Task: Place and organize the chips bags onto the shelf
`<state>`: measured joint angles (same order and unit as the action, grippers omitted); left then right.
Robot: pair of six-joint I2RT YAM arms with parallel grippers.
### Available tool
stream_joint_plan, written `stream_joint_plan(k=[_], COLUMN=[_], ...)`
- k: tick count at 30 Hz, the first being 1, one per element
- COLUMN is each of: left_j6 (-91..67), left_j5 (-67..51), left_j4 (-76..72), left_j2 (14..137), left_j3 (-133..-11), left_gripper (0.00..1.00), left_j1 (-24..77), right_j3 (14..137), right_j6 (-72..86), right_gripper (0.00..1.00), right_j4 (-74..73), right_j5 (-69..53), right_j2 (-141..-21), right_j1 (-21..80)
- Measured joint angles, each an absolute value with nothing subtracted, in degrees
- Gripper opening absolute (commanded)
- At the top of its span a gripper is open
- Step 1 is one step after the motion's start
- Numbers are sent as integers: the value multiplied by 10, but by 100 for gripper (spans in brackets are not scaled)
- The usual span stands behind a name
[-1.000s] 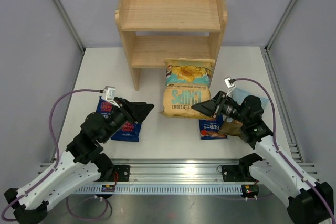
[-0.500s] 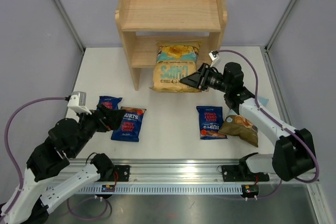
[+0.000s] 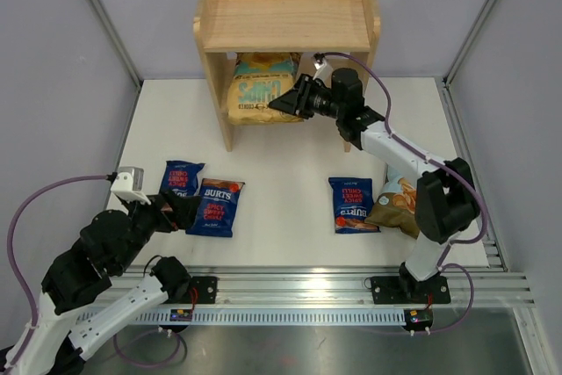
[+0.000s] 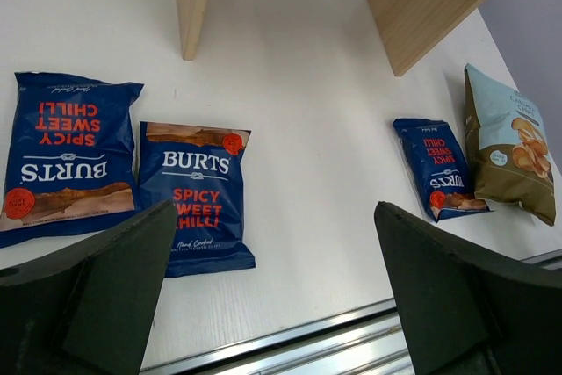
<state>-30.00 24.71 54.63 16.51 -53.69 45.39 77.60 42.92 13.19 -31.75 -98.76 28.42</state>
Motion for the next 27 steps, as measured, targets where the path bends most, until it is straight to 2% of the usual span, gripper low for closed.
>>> stream_joint_plan(k=[3,9,13,14,17,20,23,24,27], left_j6=[-299,-298,-298,-298,-298,-298,-298,-298,-298], left_j5=[247,246,244,245,244,244,243,243,243], left_j4=[544,540,539,539,538,534,532,531,530], left_j2=[155,128,127,127,126,121,120,120,120], left_j3=[-530,-517,-516,-516,-516,-513,-512,-512,-510], left_gripper=[99,99,99,99,99,99,99,99,99], left_j1=[454,454,454,454,454,454,454,454,454], right_j3=[827,870,866,861,833,802,778,774,772], right_j6=[422,415,415,416,421,422,422,422,419], right_gripper=[34,56,61,67,69,68,53,45,36], right_j4=[109,79,73,73,71,61,61,61,61], right_j5=[-305,-273,-258,-254,-239,-219,-204,-200,-191], right_j2=[-1026,-1060,-1059,-1056,-1039,-1010,-982,-974,-966], right_j1=[287,290,293,294,295,295,295,295,295])
